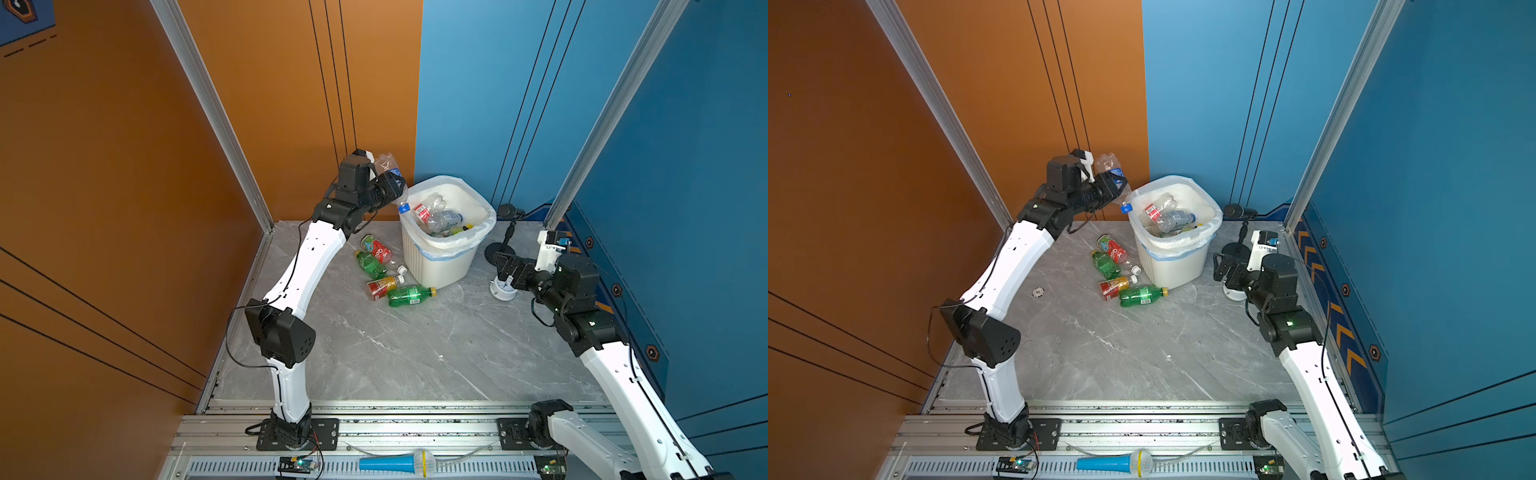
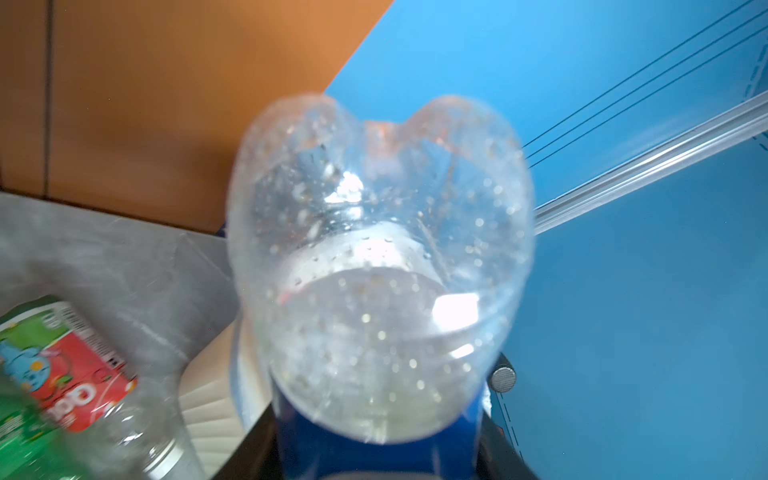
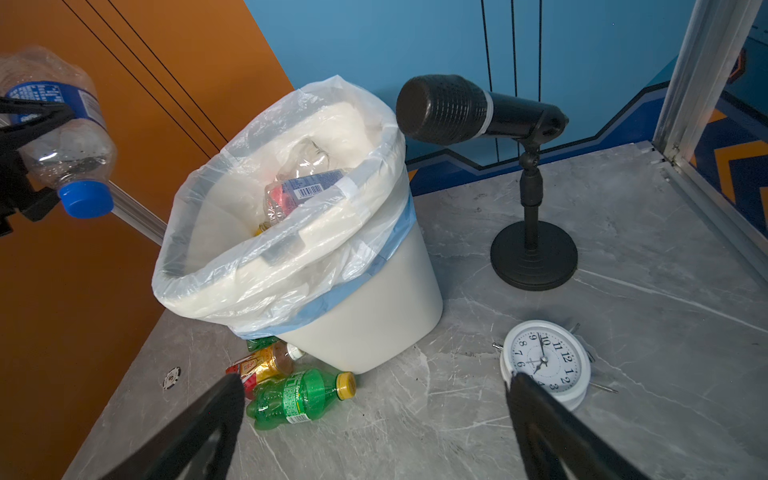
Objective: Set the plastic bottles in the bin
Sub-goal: 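Carry the bottle over the bin and release it with the left gripper, then lower the right gripper onto the green Sprite bottle while the left gripper withdraws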
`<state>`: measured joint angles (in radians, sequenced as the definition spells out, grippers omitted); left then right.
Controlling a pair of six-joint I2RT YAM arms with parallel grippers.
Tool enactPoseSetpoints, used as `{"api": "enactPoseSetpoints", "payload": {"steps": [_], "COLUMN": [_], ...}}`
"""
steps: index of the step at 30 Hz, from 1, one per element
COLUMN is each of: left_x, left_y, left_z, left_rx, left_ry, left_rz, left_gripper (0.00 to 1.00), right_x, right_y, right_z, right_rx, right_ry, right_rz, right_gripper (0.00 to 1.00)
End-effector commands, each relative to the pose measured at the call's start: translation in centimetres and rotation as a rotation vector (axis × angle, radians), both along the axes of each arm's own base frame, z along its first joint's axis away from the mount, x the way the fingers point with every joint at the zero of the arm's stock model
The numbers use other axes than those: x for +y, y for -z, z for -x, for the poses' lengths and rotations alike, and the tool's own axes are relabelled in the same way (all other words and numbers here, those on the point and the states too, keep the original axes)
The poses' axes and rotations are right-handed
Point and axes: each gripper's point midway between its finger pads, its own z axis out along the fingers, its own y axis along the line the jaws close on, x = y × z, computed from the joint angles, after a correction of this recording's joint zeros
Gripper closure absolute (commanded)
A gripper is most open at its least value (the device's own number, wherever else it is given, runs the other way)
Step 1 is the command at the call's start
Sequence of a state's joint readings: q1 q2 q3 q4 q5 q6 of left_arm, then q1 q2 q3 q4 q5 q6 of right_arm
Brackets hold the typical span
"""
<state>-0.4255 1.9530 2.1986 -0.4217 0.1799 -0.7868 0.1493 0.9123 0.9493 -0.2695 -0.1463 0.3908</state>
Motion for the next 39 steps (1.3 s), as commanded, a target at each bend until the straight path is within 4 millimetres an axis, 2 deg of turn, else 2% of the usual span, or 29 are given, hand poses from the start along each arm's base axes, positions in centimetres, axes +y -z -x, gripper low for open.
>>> {"api": "enactPoseSetpoints", "payload": {"steps": [1, 5, 7, 9, 10, 14, 21, 26, 28, 32, 33, 35, 36, 39], "left_x": [-3.1, -6.2, -7.2, -7.7, -7.6, -6.9, -5.2, -1.7, 0.1, 4.2, 5.5, 7.9, 9.3, 13.0], "left_y": [0.3, 2.4, 3.3, 3.9, 3.9, 2.3, -2.5, -3.3, -2.6, 1.2, 2.9, 4.9, 6.9, 10.3], "left_z": [-0.7, -1.0, -1.0, -0.8, -0.7, -0.3, 2.4, 5.1, 6.3, 8.7, 9.4, 10.2, 10.6, 12.0], "left_rx": [-0.017, 0.034, 0.051, 0.068, 0.072, 0.038, -0.092, -0.155, -0.177, -0.192, -0.173, -0.172, -0.144, -0.116], "left_ry": [0.018, 0.071, 0.093, 0.102, 0.101, 0.095, 0.119, 0.073, 0.039, -0.045, -0.067, -0.119, -0.144, -0.215], "left_rz": [0.008, 0.036, 0.036, 0.022, 0.013, 0.002, -0.048, -0.148, -0.187, -0.252, -0.275, -0.281, -0.291, -0.283], "left_gripper": [0.53, 0.52, 0.45, 0.13, 0.02, 0.02, 0.02, 0.02, 0.02, 0.02, 0.02, 0.02, 0.02, 0.02], "right_x": [-0.4, -0.5, -0.6, -0.7, -0.7, -0.8, -0.3, 1.9, 2.9, 6.4, 7.6, 9.7, 10.6, 12.7], "right_y": [0.5, 0.5, 0.4, 0.4, 0.4, 0.2, 0.6, 2.0, 2.7, 4.7, 5.3, 6.4, 7.1, 9.1], "right_z": [0.5, 0.9, 1.0, 1.0, 1.1, 1.1, 1.0, 1.1, 1.2, 1.5, 1.6, 1.8, 1.9, 2.0], "right_rx": [0.016, 0.016, 0.016, 0.016, 0.016, 0.011, 0.032, 0.086, 0.120, 0.194, 0.214, 0.249, 0.266, 0.306], "right_ry": [0.013, 0.014, 0.017, 0.020, 0.021, 0.023, 0.000, -0.062, -0.065, -0.090, -0.098, -0.095, -0.077, -0.009], "right_rz": [-0.006, -0.003, 0.001, 0.004, 0.004, 0.005, 0.002, 0.025, 0.030, -0.011, -0.026, -0.045, -0.050, -0.109], "right_gripper": [0.00, 0.00, 0.00, 0.00, 0.00, 0.00, 0.00, 0.00, 0.00, 0.00, 0.00, 0.00, 0.00, 0.00]}}
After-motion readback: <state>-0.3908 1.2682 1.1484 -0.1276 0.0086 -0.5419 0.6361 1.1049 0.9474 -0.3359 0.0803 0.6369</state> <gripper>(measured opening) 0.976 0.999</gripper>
